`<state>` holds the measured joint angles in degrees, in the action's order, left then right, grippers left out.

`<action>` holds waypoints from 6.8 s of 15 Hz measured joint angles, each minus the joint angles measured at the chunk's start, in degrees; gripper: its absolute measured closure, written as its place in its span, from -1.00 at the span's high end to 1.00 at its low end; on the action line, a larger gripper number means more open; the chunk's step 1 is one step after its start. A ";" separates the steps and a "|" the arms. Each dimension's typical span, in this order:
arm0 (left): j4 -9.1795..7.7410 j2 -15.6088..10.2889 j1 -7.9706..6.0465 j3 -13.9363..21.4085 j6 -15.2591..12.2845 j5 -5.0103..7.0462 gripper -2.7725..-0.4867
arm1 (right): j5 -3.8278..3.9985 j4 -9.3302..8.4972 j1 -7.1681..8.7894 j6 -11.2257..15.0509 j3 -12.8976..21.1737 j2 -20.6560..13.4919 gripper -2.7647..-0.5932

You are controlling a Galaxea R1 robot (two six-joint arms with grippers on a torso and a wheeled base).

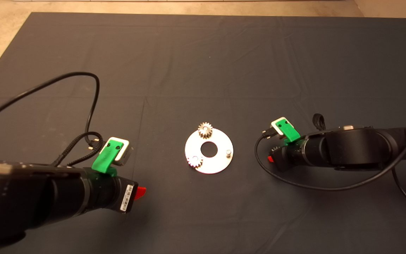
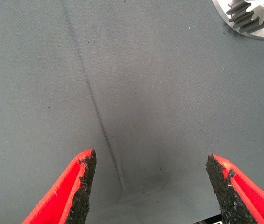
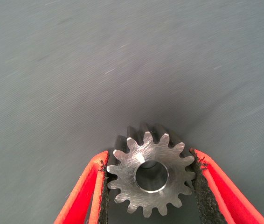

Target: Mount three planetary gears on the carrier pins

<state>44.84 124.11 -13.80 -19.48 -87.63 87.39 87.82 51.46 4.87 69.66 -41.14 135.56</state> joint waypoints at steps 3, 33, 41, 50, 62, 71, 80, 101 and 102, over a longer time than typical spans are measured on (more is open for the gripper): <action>0.01 0.00 0.02 0.00 0.02 0.00 0.01 | -0.06 0.00 -0.25 0.05 2.83 0.00 -0.62; 0.63 -0.11 1.27 0.00 0.04 -0.01 0.01 | 0.28 -0.87 6.59 -3.61 -1.52 19.30 -0.64; 0.69 -0.11 1.27 0.00 0.03 0.01 0.01 | 0.27 -6.60 6.57 -7.95 -4.80 19.71 -0.64; 1.13 -0.11 1.27 0.00 0.02 0.01 0.01 | 0.27 -7.58 6.57 -11.17 -7.43 19.87 -0.65; 1.71 -0.44 1.27 0.00 0.02 0.02 0.01 | 0.45 -8.02 6.57 -12.81 -8.89 20.35 -0.65; 1.72 -0.82 1.27 0.00 0.04 0.01 0.01 | 1.32 -8.50 6.54 -12.87 -9.30 21.77 -0.65; 1.72 -1.38 1.27 0.00 0.04 0.01 0.01 | 1.12 -8.90 6.57 -12.89 -9.30 21.75 -0.65; 1.74 -1.90 1.27 0.00 0.10 0.01 0.01 | 0.07 -10.67 6.45 -13.07 -5.83 18.22 -0.65; 1.74 -1.90 1.27 0.00 0.09 0.01 0.01 | 0.10 -10.64 6.45 -13.07 -5.79 18.22 -0.65</action>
<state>46.58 122.21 -12.53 -19.48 -87.53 87.41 87.92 40.81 11.32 56.59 -46.93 153.78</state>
